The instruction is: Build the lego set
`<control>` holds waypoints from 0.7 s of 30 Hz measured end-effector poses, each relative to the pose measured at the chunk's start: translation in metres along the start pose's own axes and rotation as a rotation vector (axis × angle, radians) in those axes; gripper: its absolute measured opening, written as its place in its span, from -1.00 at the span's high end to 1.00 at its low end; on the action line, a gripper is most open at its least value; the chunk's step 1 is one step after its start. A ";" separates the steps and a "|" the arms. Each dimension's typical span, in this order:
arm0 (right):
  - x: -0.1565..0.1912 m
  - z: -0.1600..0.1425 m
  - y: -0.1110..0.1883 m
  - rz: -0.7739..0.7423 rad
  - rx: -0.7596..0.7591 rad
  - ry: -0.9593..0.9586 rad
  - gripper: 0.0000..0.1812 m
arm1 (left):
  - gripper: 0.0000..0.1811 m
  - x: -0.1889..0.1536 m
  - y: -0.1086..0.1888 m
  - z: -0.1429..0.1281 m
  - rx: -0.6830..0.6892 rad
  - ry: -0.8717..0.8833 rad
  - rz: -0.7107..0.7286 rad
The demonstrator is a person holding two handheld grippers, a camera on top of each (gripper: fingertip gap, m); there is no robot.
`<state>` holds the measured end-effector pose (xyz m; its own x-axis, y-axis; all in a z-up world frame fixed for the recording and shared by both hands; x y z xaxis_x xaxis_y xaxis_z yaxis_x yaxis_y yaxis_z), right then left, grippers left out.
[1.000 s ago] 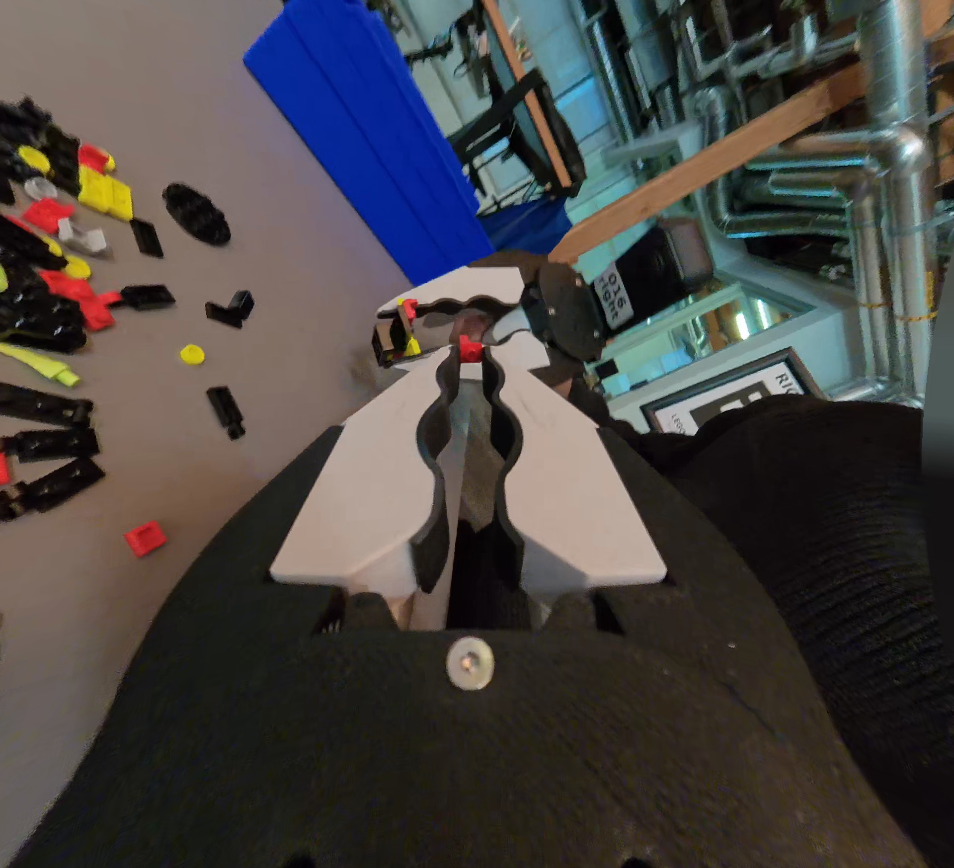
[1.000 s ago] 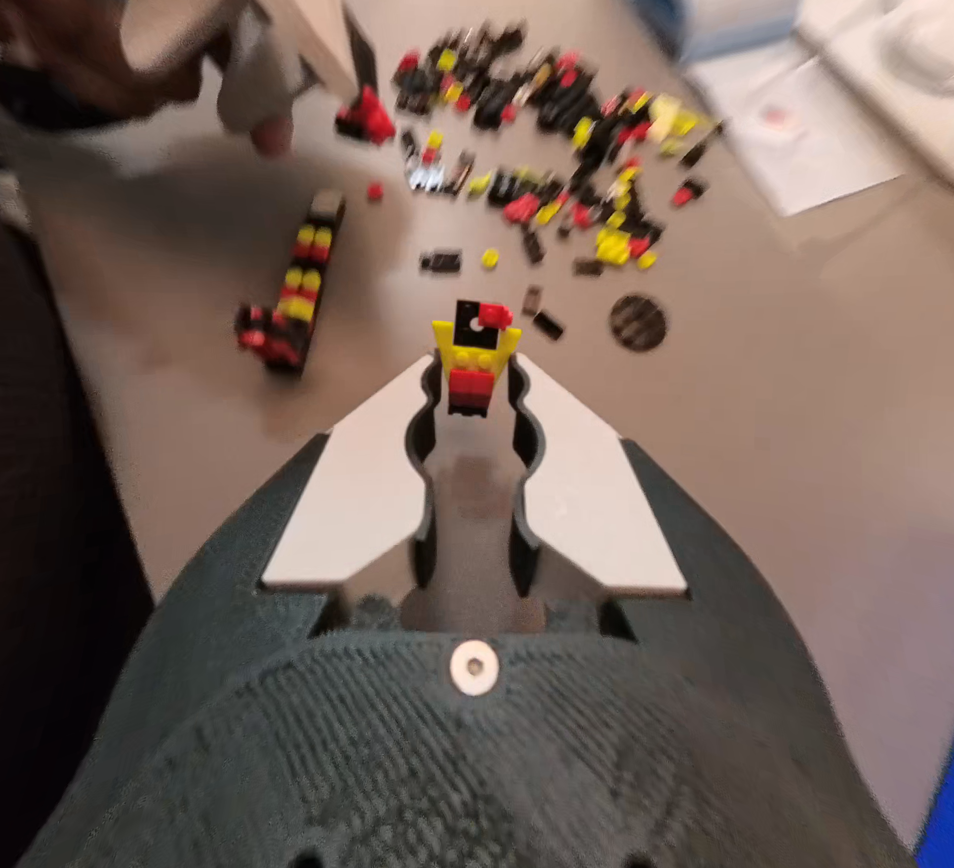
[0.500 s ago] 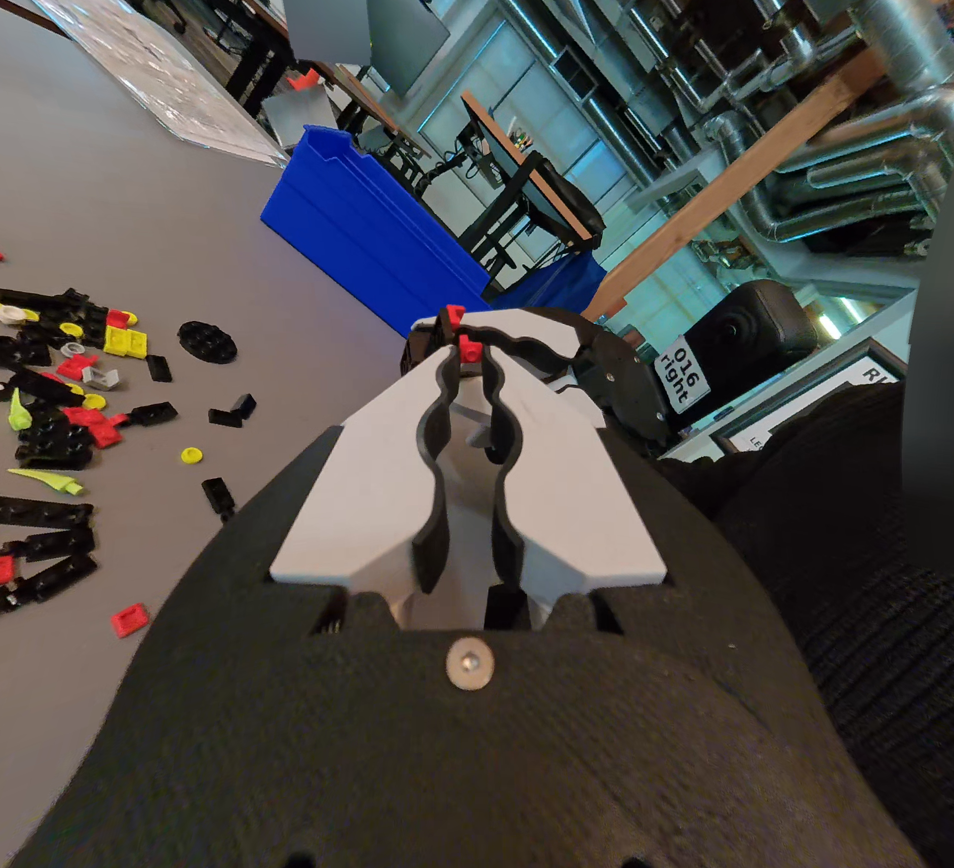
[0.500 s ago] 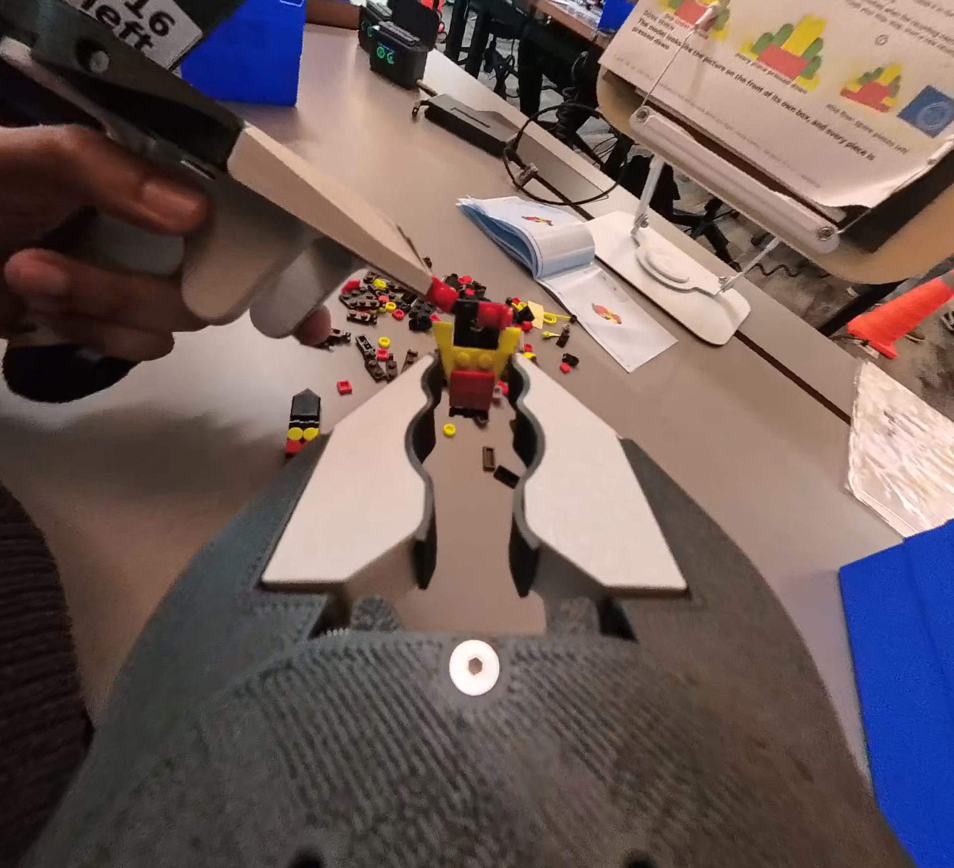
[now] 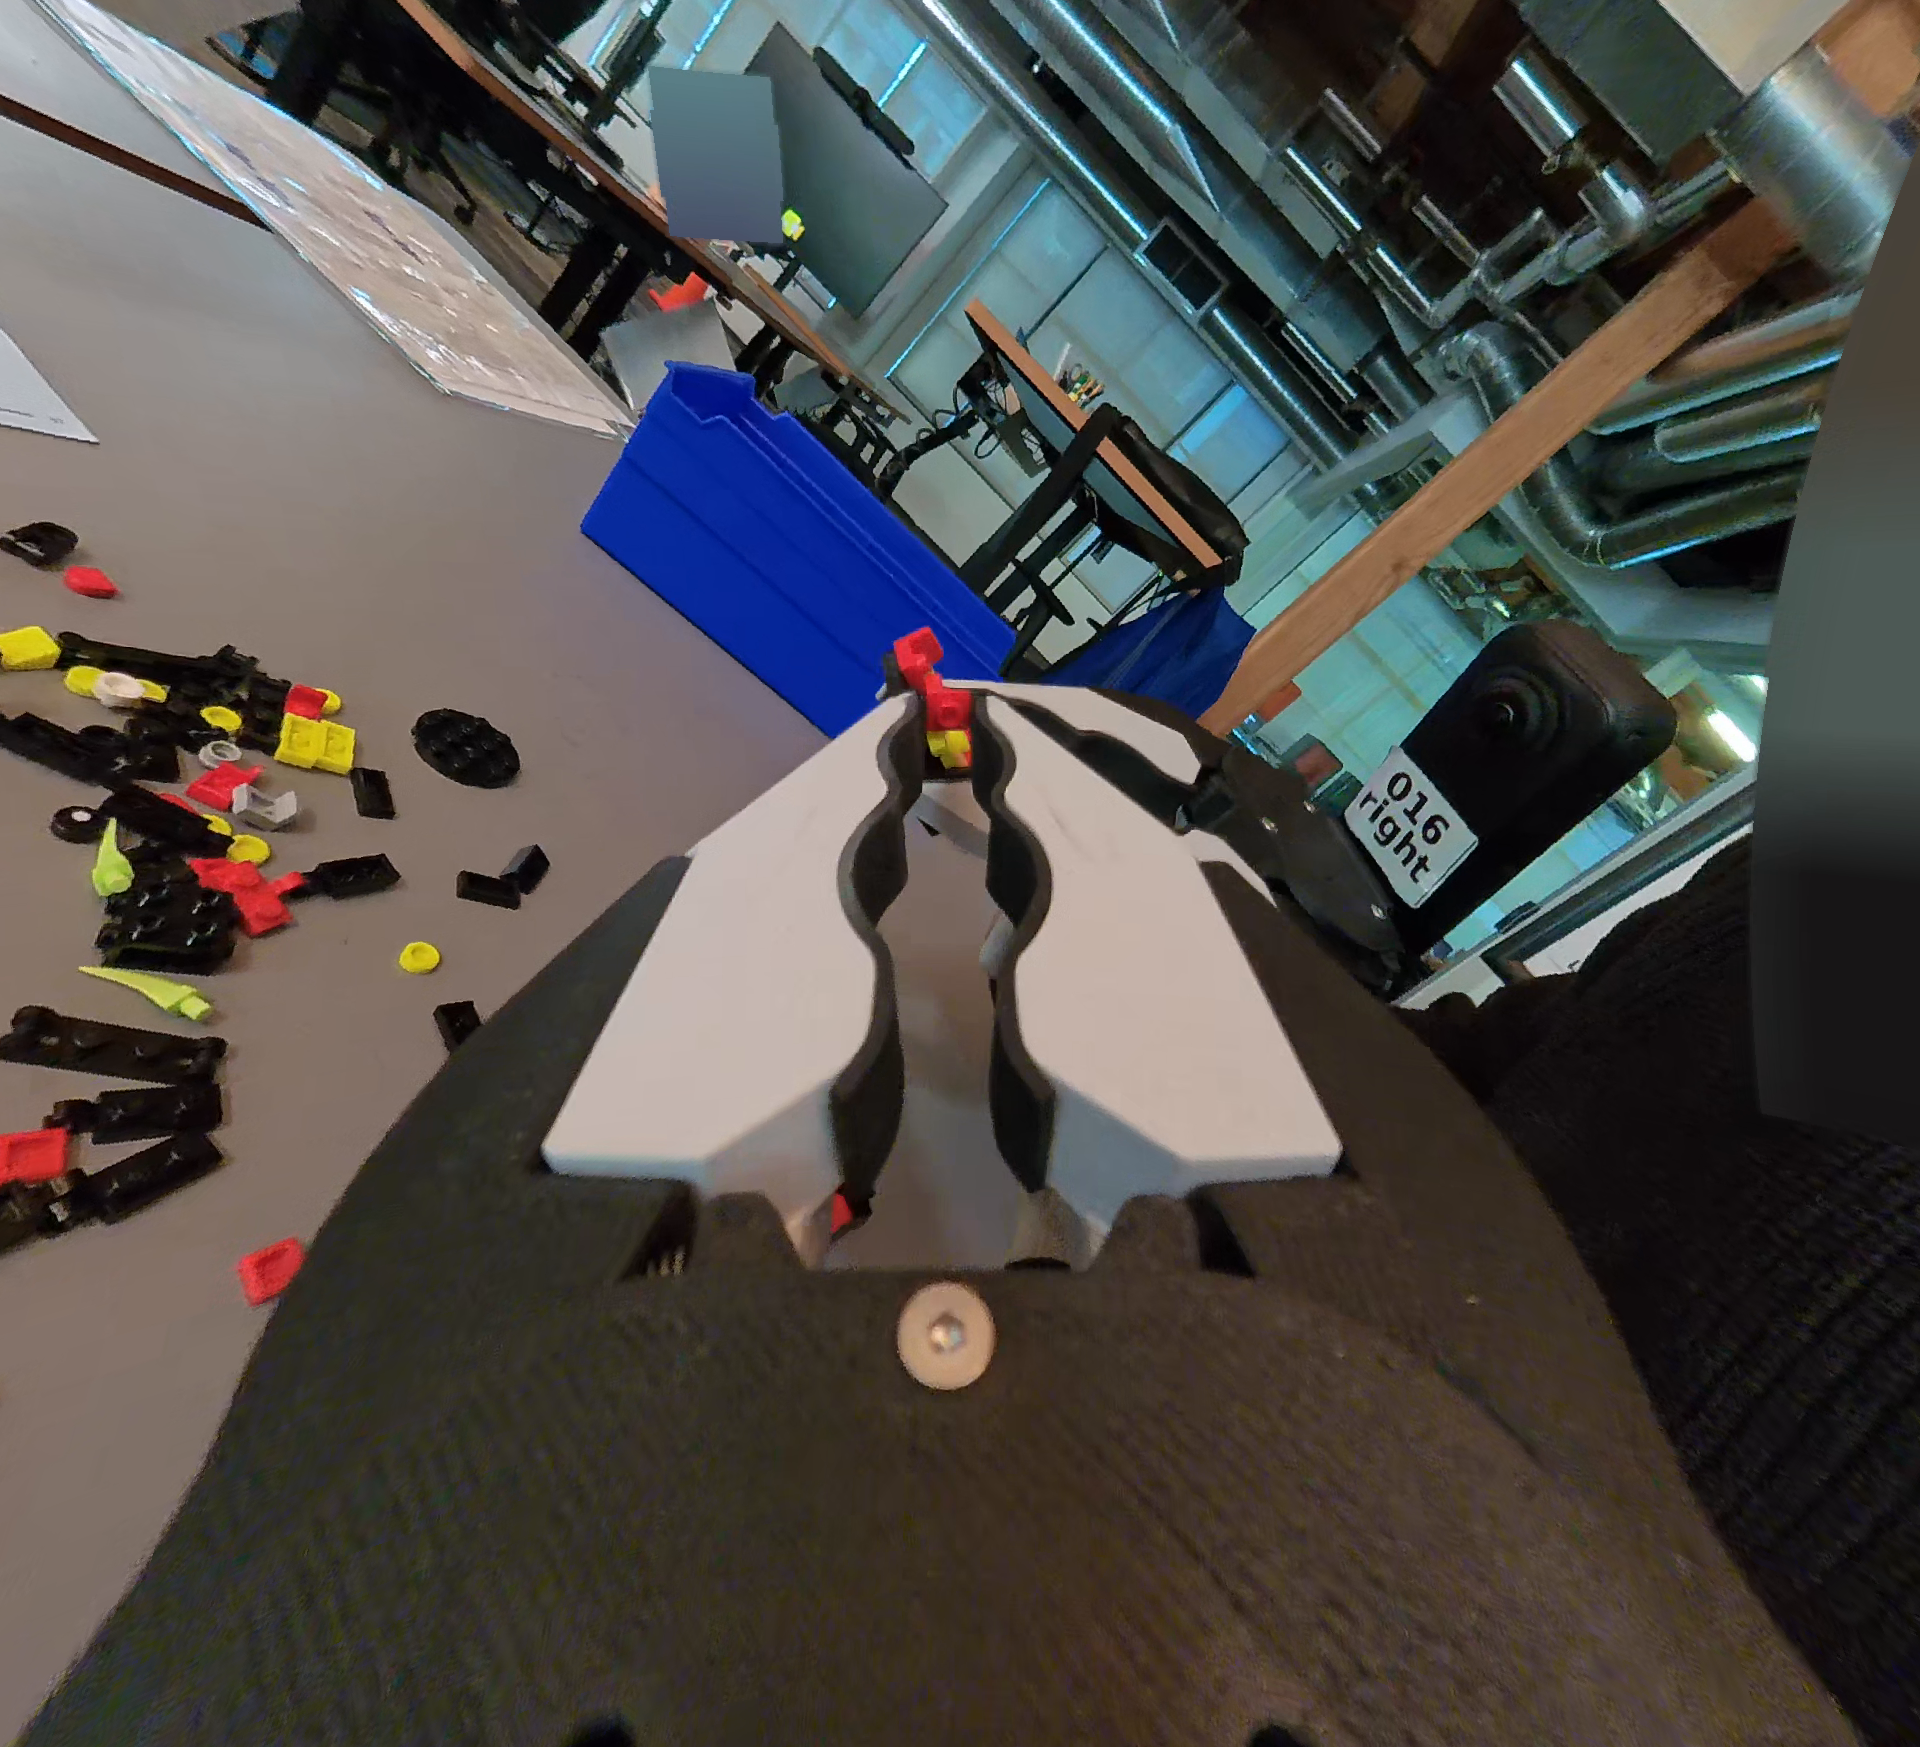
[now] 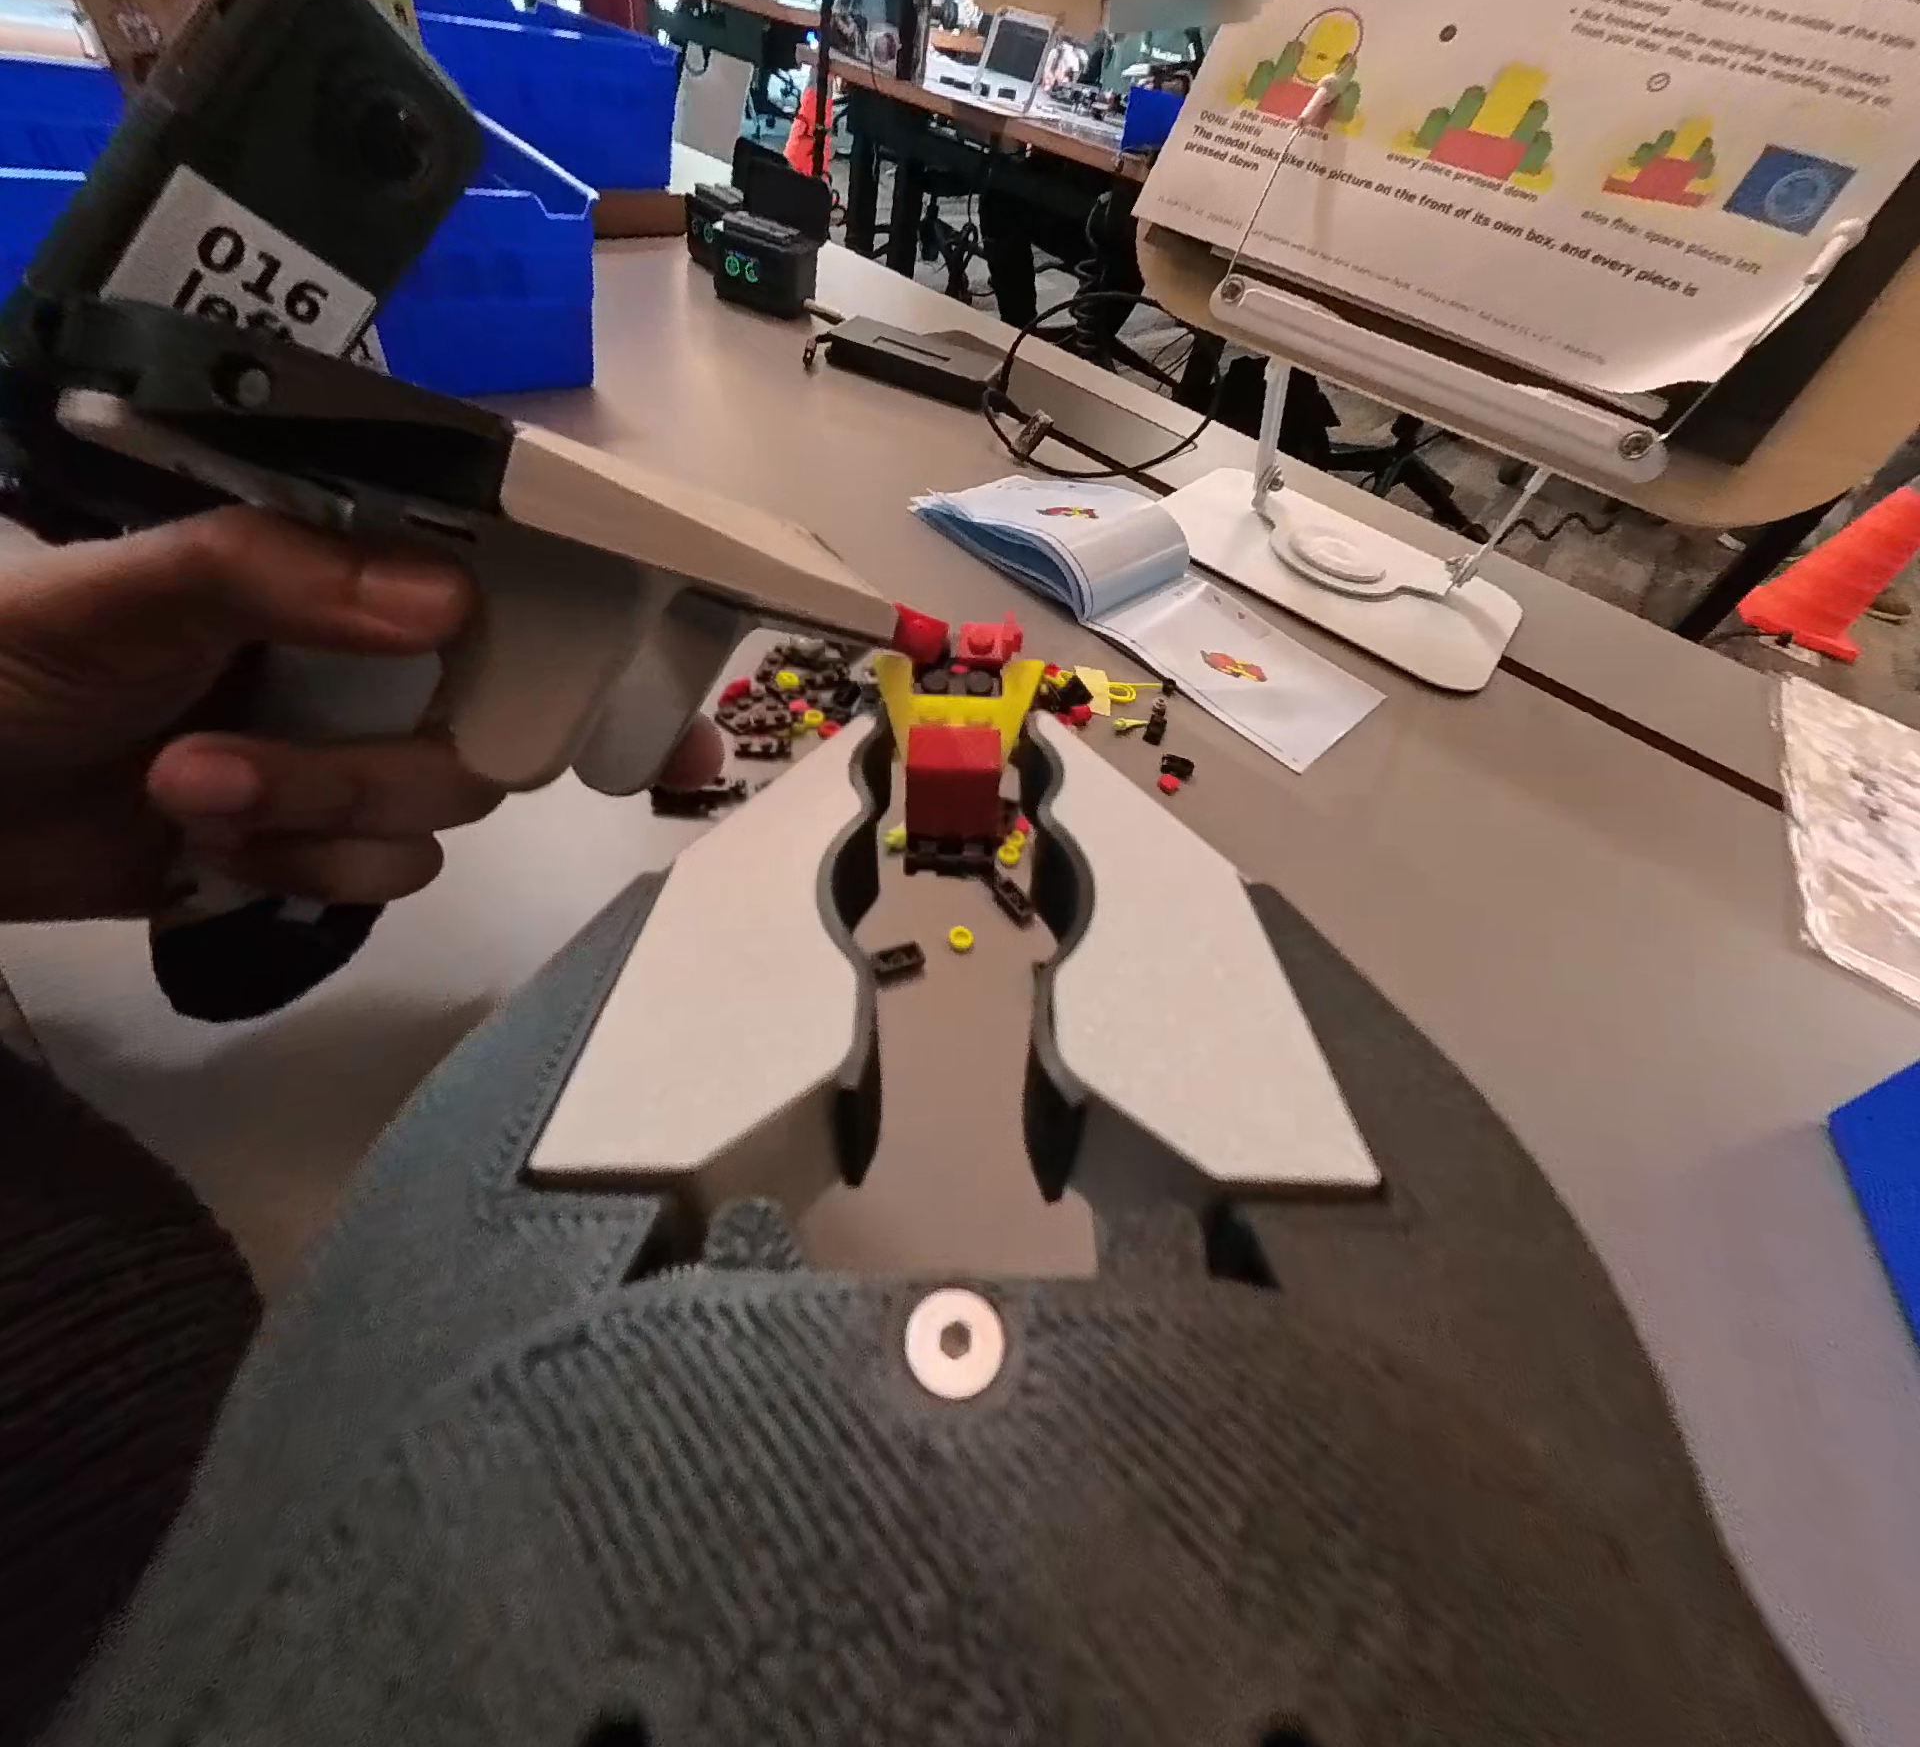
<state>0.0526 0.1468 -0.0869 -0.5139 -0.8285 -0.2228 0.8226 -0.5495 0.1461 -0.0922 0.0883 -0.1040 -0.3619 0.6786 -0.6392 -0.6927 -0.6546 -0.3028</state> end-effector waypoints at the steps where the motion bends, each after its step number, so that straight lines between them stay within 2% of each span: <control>1: 0.001 0.000 0.000 -0.005 -0.006 -0.008 0.75 | 0.93 0.000 0.000 0.000 -0.009 0.004 -0.002; 5: 0.000 0.002 0.001 -0.036 -0.041 -0.003 0.76 | 0.93 0.000 0.002 0.000 -0.058 0.053 -0.013; 9: -0.003 0.004 0.003 -0.068 -0.091 0.010 0.77 | 0.93 0.002 0.004 -0.002 -0.183 0.190 -0.076; 15: -0.003 0.000 0.001 -0.054 -0.085 0.052 0.77 | 0.93 0.010 0.008 -0.005 -0.267 0.341 -0.151; 17: -0.005 -0.005 -0.003 -0.035 -0.031 0.084 0.77 | 0.93 0.013 0.012 -0.003 -0.270 0.335 -0.128; 21: -0.021 -0.038 -0.017 0.031 0.287 0.030 0.75 | 0.93 0.019 0.021 0.002 -0.264 0.309 -0.088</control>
<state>0.0584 0.1774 -0.1214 -0.4789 -0.8440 -0.2415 0.7329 -0.5358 0.4193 -0.1145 0.0882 -0.1214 -0.0767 0.6303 -0.7725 -0.5141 -0.6889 -0.5110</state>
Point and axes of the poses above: each gripper's, where its closed fingertips meet, y back along the fingers, z out of its top, x = y × z across the jaws, the point moved 10 cm from there along y, back along the fingers, and after that the axes turned 15 degrees about -z, right-handed, at the moved point
